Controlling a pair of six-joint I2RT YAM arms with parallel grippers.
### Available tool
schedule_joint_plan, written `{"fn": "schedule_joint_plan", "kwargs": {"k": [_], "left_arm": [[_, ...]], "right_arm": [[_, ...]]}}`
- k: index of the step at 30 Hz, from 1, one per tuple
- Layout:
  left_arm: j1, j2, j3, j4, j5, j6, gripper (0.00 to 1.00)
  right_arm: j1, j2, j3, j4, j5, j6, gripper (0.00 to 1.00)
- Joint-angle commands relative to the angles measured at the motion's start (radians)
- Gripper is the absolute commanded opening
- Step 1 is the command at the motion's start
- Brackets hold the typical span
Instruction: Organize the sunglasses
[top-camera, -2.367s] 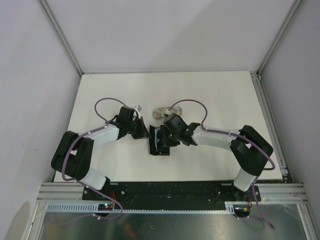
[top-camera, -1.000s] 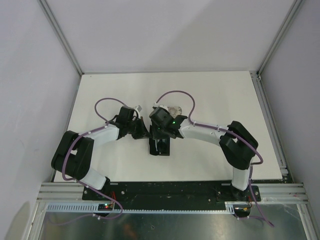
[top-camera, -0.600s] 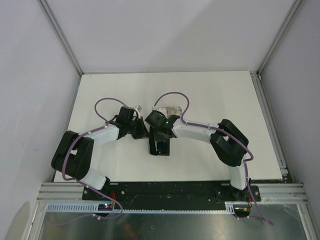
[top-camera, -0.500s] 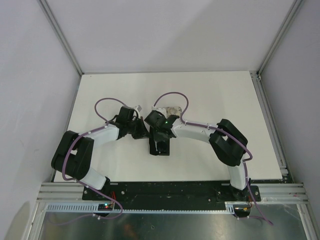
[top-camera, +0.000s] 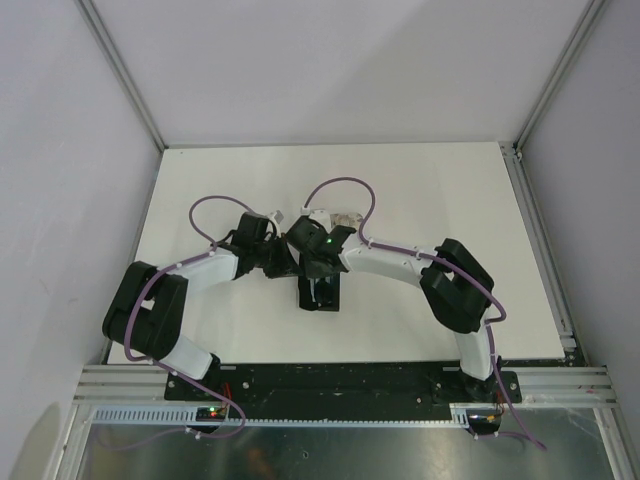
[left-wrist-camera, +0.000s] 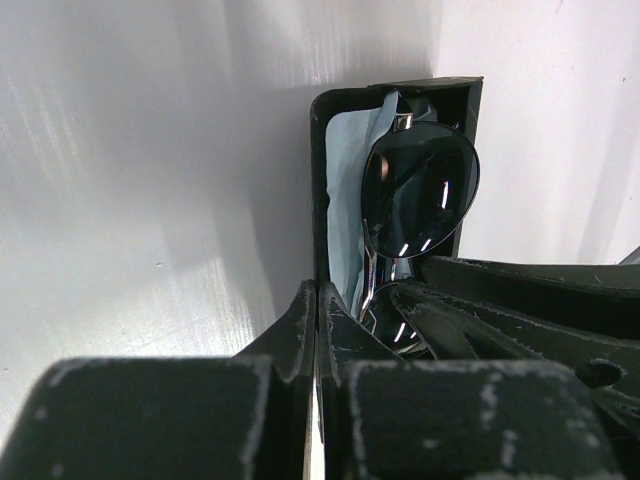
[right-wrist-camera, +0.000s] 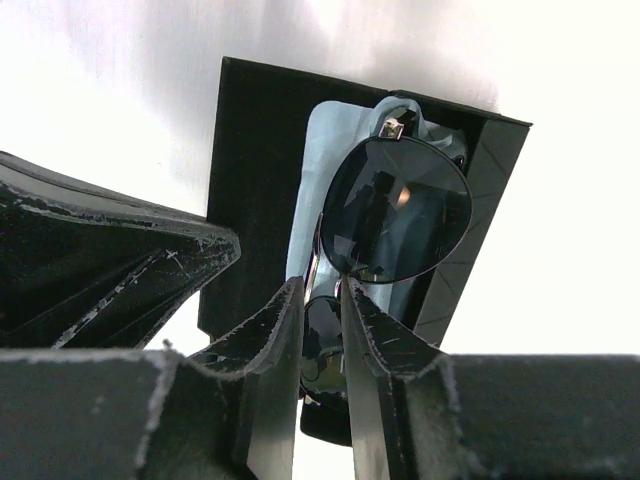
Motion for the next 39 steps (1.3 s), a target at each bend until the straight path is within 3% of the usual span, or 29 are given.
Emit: {"fn": "schedule_joint_plan", "kwargs": {"k": [1, 24, 28, 34, 39], "left_arm": [[0.006, 0.0, 0.022, 0.042, 0.031, -0.001, 0.0], [0.005, -0.001, 0.028, 0.046, 0.036, -0.005, 0.0], [0.006, 0.001, 0.03, 0.045, 0.035, -0.006, 0.0], [0.006, 0.002, 0.033, 0.045, 0.039, -0.006, 0.0], [0.006, 0.002, 0.034, 0.045, 0.038, -0.009, 0.0]], "right_arm": [[0.01, -0.011, 0.039, -0.006, 0.016, 0.006, 0.27], [-0.005, 0.057, 0.017, 0.042, -0.052, 0.042, 0.25], [-0.006, 0.068, 0.015, 0.04, -0.051, 0.048, 0.22], [-0.009, 0.067, 0.01, 0.048, -0.054, 0.053, 0.08], [-0.014, 0.082, 0.022, 0.019, -0.024, 0.057, 0.08]]}}
